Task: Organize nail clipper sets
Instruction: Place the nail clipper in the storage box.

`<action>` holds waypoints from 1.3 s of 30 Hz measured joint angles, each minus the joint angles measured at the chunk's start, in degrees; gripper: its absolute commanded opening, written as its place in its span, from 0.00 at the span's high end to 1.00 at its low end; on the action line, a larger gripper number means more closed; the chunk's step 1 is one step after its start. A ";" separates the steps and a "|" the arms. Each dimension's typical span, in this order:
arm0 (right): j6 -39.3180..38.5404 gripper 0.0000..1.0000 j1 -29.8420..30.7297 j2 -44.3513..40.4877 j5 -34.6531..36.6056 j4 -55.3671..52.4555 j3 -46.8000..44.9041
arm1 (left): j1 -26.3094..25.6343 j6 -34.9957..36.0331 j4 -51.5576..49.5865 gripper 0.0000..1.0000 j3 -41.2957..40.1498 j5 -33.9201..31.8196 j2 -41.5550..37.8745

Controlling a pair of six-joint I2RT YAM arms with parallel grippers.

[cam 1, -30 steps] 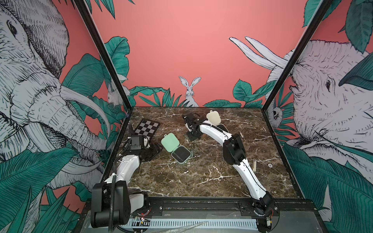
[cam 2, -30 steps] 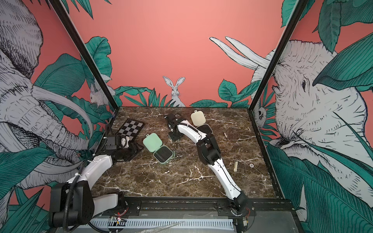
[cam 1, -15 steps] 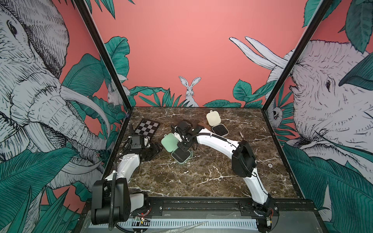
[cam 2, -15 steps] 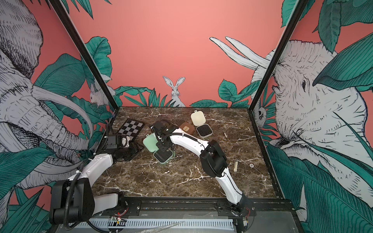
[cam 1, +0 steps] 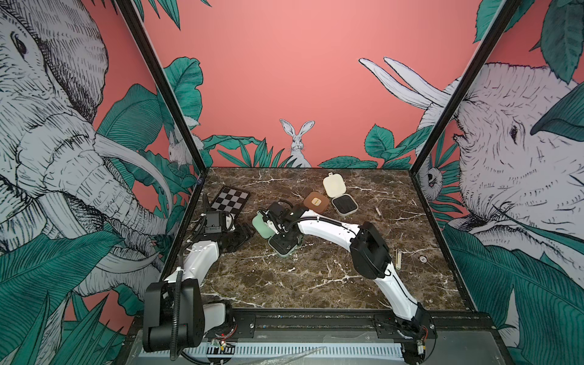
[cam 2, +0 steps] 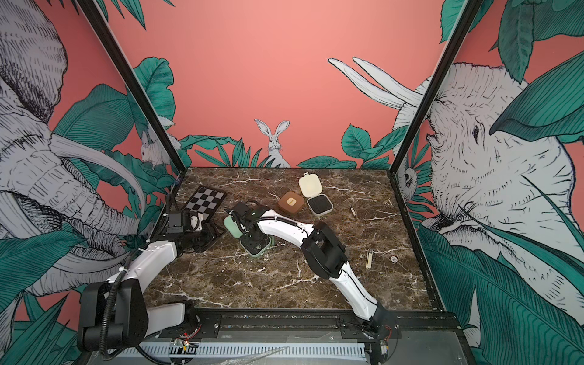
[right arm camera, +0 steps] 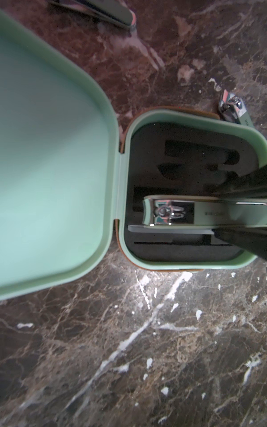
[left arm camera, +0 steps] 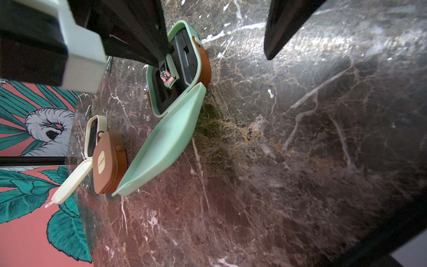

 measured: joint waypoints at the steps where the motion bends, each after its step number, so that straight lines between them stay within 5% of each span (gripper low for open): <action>1: 0.02 0.89 0.00 0.20 0.07 0.07 0.00 | 0.00 -0.02 0.00 0.32 -0.04 0.00 0.00; 22: 1.29 0.89 -0.85 2.29 0.31 1.55 0.44 | 0.00 0.00 -0.02 0.32 -0.26 0.02 -0.17; 29: 3.34 0.80 -0.85 1.62 0.15 4.24 -1.60 | 0.00 0.00 -0.04 0.32 -0.26 0.04 -0.17; 34: 4.70 0.95 -0.85 1.01 0.28 5.33 -2.75 | 0.00 -0.02 -0.04 0.32 -0.26 0.07 -0.17; 39: 5.84 0.97 -0.85 0.92 0.55 5.31 -2.75 | 0.00 -0.02 -0.04 0.32 -0.26 0.07 -0.33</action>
